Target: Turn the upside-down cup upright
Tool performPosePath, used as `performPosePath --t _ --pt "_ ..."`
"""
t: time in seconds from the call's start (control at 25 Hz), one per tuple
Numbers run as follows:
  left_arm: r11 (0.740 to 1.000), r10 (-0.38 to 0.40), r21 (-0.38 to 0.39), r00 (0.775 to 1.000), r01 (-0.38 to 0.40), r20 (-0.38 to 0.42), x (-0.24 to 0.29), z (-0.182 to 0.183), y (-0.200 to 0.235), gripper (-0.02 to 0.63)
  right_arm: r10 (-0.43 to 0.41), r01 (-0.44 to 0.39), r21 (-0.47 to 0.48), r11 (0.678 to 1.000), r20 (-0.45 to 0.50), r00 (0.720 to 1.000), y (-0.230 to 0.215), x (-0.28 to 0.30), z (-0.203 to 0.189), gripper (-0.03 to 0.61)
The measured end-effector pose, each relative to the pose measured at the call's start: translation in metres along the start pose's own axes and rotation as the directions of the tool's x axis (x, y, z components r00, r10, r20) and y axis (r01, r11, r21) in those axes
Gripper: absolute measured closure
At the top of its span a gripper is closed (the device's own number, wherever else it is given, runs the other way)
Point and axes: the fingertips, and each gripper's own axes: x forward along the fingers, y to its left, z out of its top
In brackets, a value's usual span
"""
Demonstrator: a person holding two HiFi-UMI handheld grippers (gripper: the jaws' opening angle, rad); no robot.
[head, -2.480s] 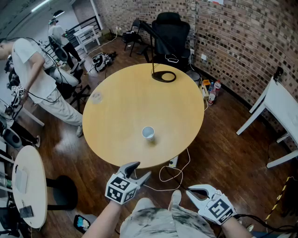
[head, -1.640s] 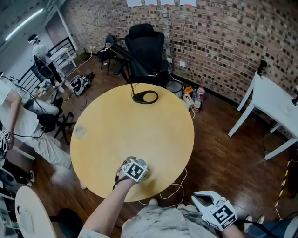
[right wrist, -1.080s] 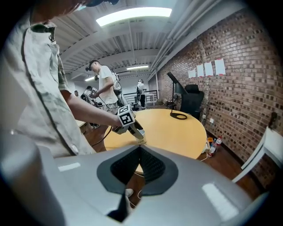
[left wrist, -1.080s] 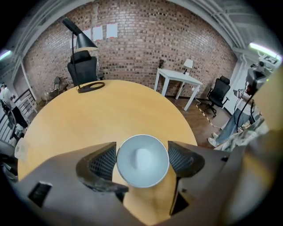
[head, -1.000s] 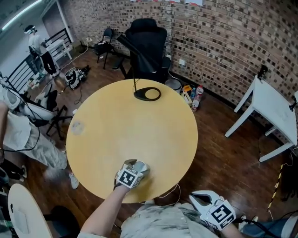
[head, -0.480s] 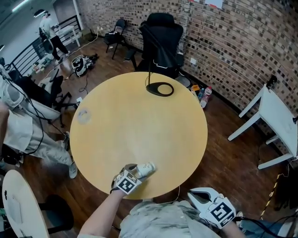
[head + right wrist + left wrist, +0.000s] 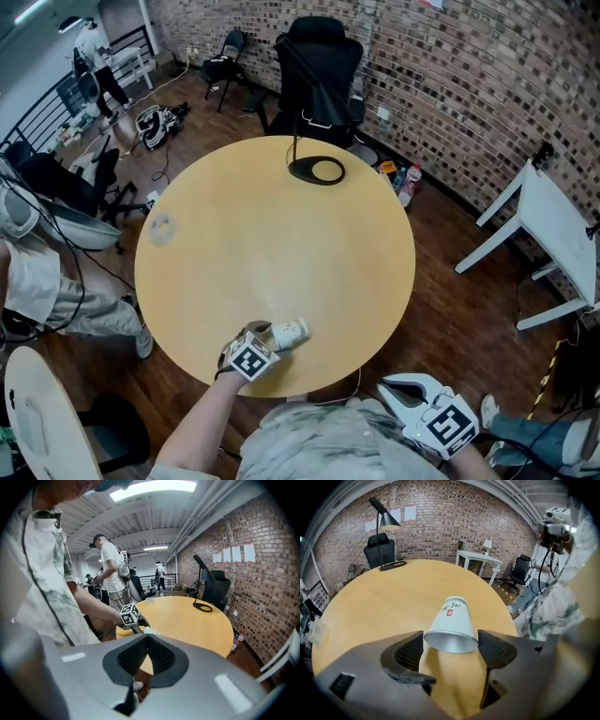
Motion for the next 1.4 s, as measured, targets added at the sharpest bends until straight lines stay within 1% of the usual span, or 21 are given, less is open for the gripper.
performPosePath --t 0.12,0.2,0.28,0.36,0.4,0.44,0.48,0.6,0.64,0.72,0.8,0.84,0.88,0.92,1.0,1.04,1.08,1.12,1.2,1.28,1.4 --pt "1.000 -0.012 -0.026 1.000 0.013 0.012 -0.008 0.006 0.000 0.202 -0.014 0.014 0.006 1.000 -0.004 1.000 -0.002 -0.004 -0.005 0.575" --pt "1.000 0.004 -0.016 1.000 -0.004 0.023 -0.016 0.021 0.000 0.192 -0.015 0.015 0.012 1.000 0.005 1.000 -0.003 -0.008 -0.010 0.575" --pt "0.999 0.033 0.037 0.999 -0.033 -0.012 -0.017 0.039 -0.004 0.192 -0.024 0.024 0.025 0.999 0.005 1.000 -0.008 -0.013 -0.015 0.575" --pt "0.992 0.057 0.119 0.993 -0.045 -0.106 -0.008 0.051 -0.009 0.219 -0.027 0.027 0.032 0.999 0.004 1.000 -0.012 -0.018 -0.017 0.575" --pt "0.986 0.070 0.161 0.984 -0.043 -0.167 -0.001 0.054 -0.012 0.228 -0.030 0.030 0.035 0.999 0.004 1.000 -0.013 -0.020 -0.019 0.575" --pt "0.980 0.083 0.197 0.970 -0.037 -0.229 0.007 0.054 -0.014 0.251 -0.028 0.028 0.038 0.999 0.008 1.000 -0.014 -0.022 -0.022 0.575" --pt "0.974 0.091 0.224 0.952 -0.025 -0.291 0.015 0.053 -0.015 0.255 -0.025 0.025 0.040 0.999 0.012 1.000 -0.015 -0.024 -0.025 0.575" --pt "0.969 0.094 0.246 0.898 0.017 -0.430 0.034 0.045 -0.019 0.267 -0.028 0.028 0.057 0.998 0.007 1.000 -0.017 -0.030 -0.032 0.575" --pt "0.970 0.092 0.244 0.886 0.024 -0.455 0.039 0.043 -0.019 0.272 -0.031 0.031 0.061 0.998 0.004 1.000 -0.018 -0.033 -0.035 0.575" --pt "0.971 0.092 0.239 0.870 0.030 -0.484 0.044 0.040 -0.019 0.332 -0.036 0.036 0.069 0.997 -0.001 0.999 -0.021 -0.038 -0.042 0.575" --pt "0.974 0.078 0.224 0.868 0.040 -0.491 0.044 0.041 -0.017 0.330 -0.041 0.041 0.076 0.996 -0.002 0.999 -0.024 -0.042 -0.048 0.576" --pt "0.977 0.062 0.210 0.875 0.045 -0.480 0.042 0.044 -0.018 0.334 -0.043 0.043 0.078 0.996 -0.004 0.999 -0.026 -0.044 -0.050 0.575" --pt "0.981 0.045 0.190 0.891 0.047 -0.453 0.039 0.049 -0.019 0.337 -0.044 0.044 0.079 0.996 -0.006 0.999 -0.027 -0.045 -0.051 0.575" --pt "0.986 0.030 0.164 0.912 0.041 -0.408 0.036 0.055 -0.020 0.339 -0.045 0.045 0.080 0.996 -0.007 0.999 -0.028 -0.047 -0.052 0.575" --pt "0.995 0.013 0.099 0.963 0.015 -0.270 0.029 0.074 -0.019 0.341 -0.056 0.057 0.083 0.995 -0.011 0.998 -0.031 -0.050 -0.050 0.575" --pt "0.998 0.016 0.064 0.984 -0.005 -0.180 0.025 0.087 -0.016 0.341 -0.062 0.063 0.083 0.995 -0.014 0.998 -0.033 -0.051 -0.049 0.576" --pt "1.000 0.021 0.023 0.996 -0.019 -0.087 0.021 0.098 -0.013 0.341 -0.059 0.060 0.082 0.995 -0.016 0.998 -0.033 -0.051 -0.049 0.575" --pt "1.000 0.020 -0.024 1.000 -0.019 0.002 0.017 0.107 -0.011 0.341 -0.047 0.048 0.077 0.996 -0.014 0.999 -0.031 -0.051 -0.051 0.575" --pt "0.994 0.029 -0.104 0.989 -0.015 0.143 0.012 0.117 -0.010 0.342 -0.027 0.028 0.063 0.998 -0.018 0.999 -0.029 -0.050 -0.054 0.575" --pt "0.990 0.062 -0.140 0.968 -0.028 0.243 0.007 0.121 -0.008 0.342 -0.019 0.020 0.048 0.999 -0.028 0.999 -0.029 -0.048 -0.054 0.575" --pt "0.984 0.113 -0.172 0.924 -0.053 0.364 0.000 0.124 -0.002 0.342 -0.010 0.012 0.027 1.000 -0.052 0.999 -0.026 -0.044 -0.050 0.576"
